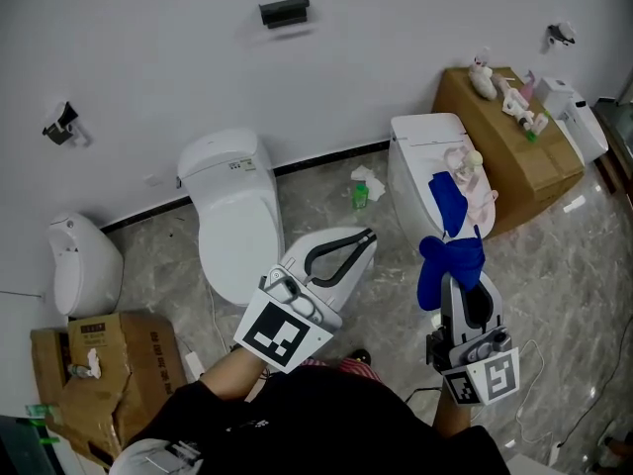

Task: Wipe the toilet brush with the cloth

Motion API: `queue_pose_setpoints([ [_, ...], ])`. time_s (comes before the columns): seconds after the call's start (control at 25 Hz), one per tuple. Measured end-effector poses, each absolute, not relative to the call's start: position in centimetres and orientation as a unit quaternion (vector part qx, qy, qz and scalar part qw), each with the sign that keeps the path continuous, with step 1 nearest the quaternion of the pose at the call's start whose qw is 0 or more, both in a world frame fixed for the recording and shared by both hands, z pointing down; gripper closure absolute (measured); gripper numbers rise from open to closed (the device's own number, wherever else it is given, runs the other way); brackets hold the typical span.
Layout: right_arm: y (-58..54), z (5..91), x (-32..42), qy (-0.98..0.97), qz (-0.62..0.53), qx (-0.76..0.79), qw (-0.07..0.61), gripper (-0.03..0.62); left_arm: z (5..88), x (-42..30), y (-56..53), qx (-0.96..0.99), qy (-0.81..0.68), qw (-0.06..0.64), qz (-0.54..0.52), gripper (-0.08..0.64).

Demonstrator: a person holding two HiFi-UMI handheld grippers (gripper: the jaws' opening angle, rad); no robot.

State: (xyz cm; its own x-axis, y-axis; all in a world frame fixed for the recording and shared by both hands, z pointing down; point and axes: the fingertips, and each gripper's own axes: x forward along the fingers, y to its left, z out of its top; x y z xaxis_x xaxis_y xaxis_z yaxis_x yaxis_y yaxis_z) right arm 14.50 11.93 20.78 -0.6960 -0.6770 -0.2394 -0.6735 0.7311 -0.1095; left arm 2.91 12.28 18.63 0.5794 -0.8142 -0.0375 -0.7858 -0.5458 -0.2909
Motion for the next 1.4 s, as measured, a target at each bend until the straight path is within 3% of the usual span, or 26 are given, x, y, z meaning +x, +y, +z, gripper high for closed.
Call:
queue_pose_setpoints([
  [0.92,10.3,21.9,18.3,0.928,-0.015,-0.347,0.132,0.525,19.4,7.0,11.2,-0.872,0.461,0.148,-0.074,0.552],
  [1.4,6.4,22.2,14.5,0.927,-0.019,-0.354,0.124,0.525,20.2,2.6,7.1,-0.874,0.458,0.144,-0.075,0.552],
])
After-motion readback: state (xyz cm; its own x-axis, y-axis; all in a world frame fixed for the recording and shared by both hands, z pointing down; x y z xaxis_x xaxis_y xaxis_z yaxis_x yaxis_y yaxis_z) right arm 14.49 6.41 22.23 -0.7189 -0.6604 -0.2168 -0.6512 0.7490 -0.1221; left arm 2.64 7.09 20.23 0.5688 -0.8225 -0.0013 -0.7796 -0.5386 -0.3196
